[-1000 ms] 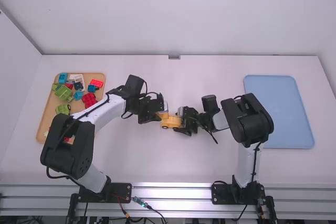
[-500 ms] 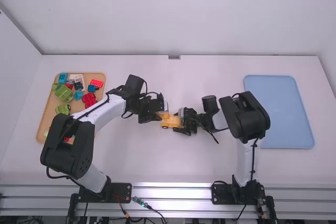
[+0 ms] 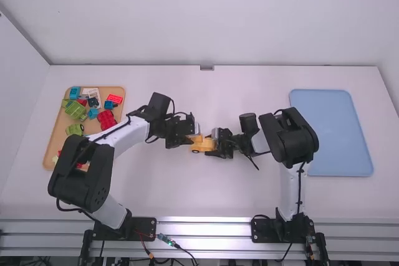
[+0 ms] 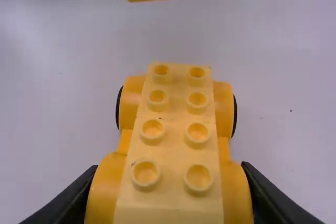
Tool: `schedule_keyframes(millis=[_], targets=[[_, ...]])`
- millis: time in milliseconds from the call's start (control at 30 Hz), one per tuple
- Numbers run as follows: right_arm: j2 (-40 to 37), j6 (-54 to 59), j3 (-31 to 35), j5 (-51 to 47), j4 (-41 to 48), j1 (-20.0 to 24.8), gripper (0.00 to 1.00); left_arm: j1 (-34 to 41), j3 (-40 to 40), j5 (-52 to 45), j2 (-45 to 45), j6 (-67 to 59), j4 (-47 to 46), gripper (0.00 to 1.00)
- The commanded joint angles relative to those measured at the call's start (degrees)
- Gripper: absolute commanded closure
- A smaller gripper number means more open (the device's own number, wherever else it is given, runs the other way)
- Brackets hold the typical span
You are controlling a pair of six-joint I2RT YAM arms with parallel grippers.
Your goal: Assemble lego blocks to make yellow taxi
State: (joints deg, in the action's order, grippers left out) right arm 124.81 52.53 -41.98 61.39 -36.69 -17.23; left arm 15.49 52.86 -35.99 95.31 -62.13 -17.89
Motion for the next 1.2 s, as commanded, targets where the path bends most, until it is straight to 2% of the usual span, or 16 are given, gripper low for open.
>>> schedule_keyframes(millis=[0, 333, 633, 833, 1000, 1167], targets=[[1.3, 0.1, -0.4, 0.6, 0.0, 0.1, 0.52, 0.3, -0.4, -2.1, 0.1, -0.2, -0.1, 0.98], [1.3, 1.9, -0.3, 1.8, 0.2, 0.1, 0.51, 1.1, -0.3, -2.2, 0.1, 2.3, 0.4, 0.98], [1.3, 1.9, -0.3, 1.9, 0.2, 0.1, 0.57, 3.2, -0.4, -1.2, 0.7, 2.4, 0.7, 0.98], [1.3, 1.7, -0.3, 1.6, 0.4, 0.0, 0.58, 2.9, -0.4, 4.7, 1.7, 4.0, 0.7, 0.98], [1.3, 1.7, -0.3, 1.8, 0.4, 1.0, 0.58, 1.9, -0.4, 15.9, 1.7, 12.5, 2.6, 0.98], [1.3, 1.6, -0.4, 1.8, 1.5, 2.8, 0.57, -0.4, -2.3, 18.1, 1.7, 22.9, 7.6, 0.98]])
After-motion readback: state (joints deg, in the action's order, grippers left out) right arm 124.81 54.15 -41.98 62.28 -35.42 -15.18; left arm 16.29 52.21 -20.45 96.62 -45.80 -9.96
